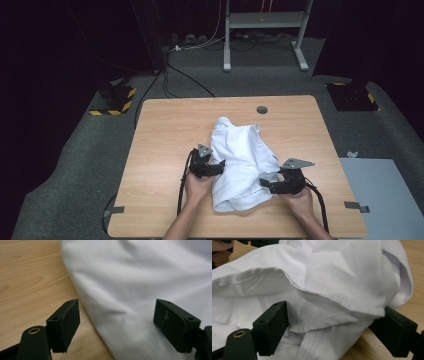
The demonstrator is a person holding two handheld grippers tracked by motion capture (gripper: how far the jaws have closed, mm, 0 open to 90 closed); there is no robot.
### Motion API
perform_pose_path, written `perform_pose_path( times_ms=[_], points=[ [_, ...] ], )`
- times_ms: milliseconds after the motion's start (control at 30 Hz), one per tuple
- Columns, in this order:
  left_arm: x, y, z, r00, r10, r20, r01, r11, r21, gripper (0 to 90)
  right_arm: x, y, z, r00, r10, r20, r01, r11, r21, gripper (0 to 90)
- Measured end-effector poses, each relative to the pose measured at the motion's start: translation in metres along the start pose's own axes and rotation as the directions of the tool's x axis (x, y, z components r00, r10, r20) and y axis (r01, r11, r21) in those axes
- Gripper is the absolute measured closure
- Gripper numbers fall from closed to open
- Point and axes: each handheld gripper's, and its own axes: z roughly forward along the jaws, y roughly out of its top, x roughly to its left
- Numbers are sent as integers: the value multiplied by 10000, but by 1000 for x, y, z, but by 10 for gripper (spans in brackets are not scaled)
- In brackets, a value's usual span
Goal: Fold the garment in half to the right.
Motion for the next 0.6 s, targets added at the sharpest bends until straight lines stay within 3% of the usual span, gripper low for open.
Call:
perform_pose_path(
  times_ms=[67,233,367,433,500,600],
  points=[
    [-2,-4,-6,9999,-38,152,39,9999,-100,203,1,0,-1,10000,-59,-3,59,10000,6,162],
    [-15,-32,-31,9980,163,615,-155,9998,-145,193,2,-4,-11,9995,-296,-59,296,9995,-106,154],
    [-21,-42,-30,9971,570,498,-573,9983,42,196,2,-7,-10,9981,-624,15,623,9977,257,148],
    [-21,-46,-27,9977,546,411,-551,9984,124,199,3,-9,-6,9973,-740,-3,739,9959,521,150],
    [-20,-44,-23,9980,514,374,-522,9985,192,203,4,-10,-2,9971,-767,12,765,9952,604,156],
    [-18,-34,-13,9954,954,5,-954,9950,287,225,7,-9,7,9965,-802,227,785,9947,668,165]
  ],
)
